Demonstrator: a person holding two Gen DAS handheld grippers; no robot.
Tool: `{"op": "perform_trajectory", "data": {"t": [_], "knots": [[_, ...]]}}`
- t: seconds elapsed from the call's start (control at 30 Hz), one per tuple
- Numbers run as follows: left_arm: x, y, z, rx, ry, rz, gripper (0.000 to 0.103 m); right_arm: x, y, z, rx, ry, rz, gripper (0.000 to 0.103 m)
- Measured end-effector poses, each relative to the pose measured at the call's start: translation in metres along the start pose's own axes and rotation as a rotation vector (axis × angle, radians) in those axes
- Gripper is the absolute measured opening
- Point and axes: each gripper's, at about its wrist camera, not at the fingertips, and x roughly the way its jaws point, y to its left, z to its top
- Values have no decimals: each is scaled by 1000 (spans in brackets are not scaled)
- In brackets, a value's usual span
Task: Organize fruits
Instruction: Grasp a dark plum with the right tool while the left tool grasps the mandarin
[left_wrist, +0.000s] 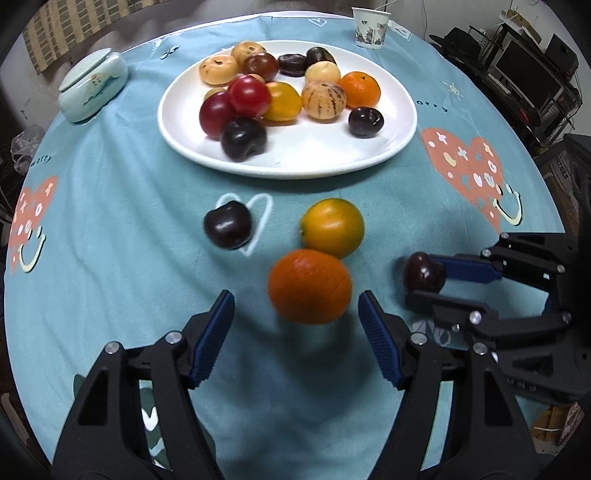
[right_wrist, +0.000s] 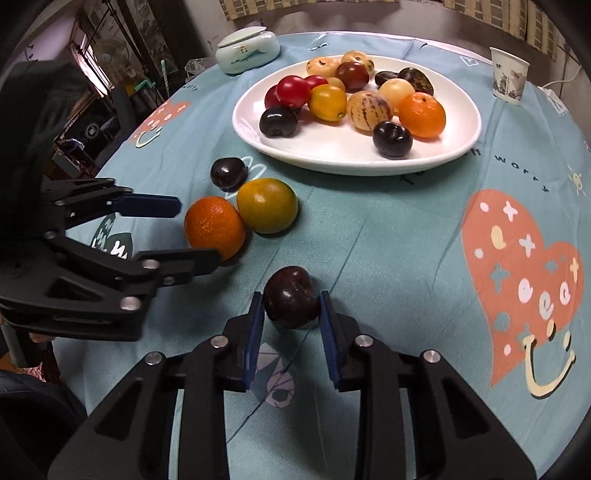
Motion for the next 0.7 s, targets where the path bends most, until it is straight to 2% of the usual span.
{"op": "perform_trajectory", "data": {"t": [0.13,0.17,0.2,0.27,0.43,0.7], "knots": [[1,-2,3,4,-1,-3,69,-1,2,0,1,-4,10,30],[1,-1,3,6,-1,-6,64,-1,3,0,-2,-4,11,30],[2,-2,3,8,3,-8,53,-1,4,0,-4,-4,8,30],[0,-2,3,8,5,-25,47,-2,4,-1,4,-11,13,30],[-8,-8,-1,34,-9,10,46,-10,7,-2,7,-25,20,30],[-51,-14,3,64,-114,16,46,-33,7,-1,33,-80,50,30]]}}
